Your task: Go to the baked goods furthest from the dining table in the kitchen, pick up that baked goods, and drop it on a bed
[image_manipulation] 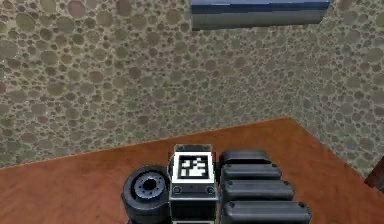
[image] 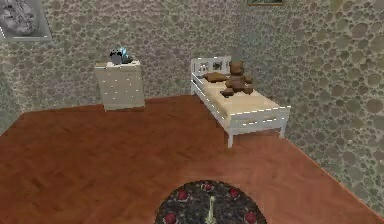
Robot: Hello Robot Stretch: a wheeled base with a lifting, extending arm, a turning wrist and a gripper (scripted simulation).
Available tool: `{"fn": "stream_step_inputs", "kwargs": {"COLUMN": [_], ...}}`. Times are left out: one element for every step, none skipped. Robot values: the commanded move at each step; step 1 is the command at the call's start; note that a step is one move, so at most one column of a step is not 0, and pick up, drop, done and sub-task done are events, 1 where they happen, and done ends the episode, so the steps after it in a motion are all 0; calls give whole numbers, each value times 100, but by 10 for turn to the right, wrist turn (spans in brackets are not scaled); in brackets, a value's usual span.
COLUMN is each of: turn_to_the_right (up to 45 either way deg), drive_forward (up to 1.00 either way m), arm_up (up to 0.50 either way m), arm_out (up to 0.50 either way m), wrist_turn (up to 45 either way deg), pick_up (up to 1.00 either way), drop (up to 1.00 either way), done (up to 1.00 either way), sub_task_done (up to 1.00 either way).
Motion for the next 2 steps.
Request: {"fn": "stream_step_inputs", "kwargs": {"turn_to_the_right": [0, -30], "drive_forward": [100, 0], "arm_up": [0, 0], "arm_out": [0, 0], "wrist_turn": [0, 0], "pick_up": [0, 0], "drop": [0, 0], "done": [0, 0], "sub_task_done": [0, 0]}}
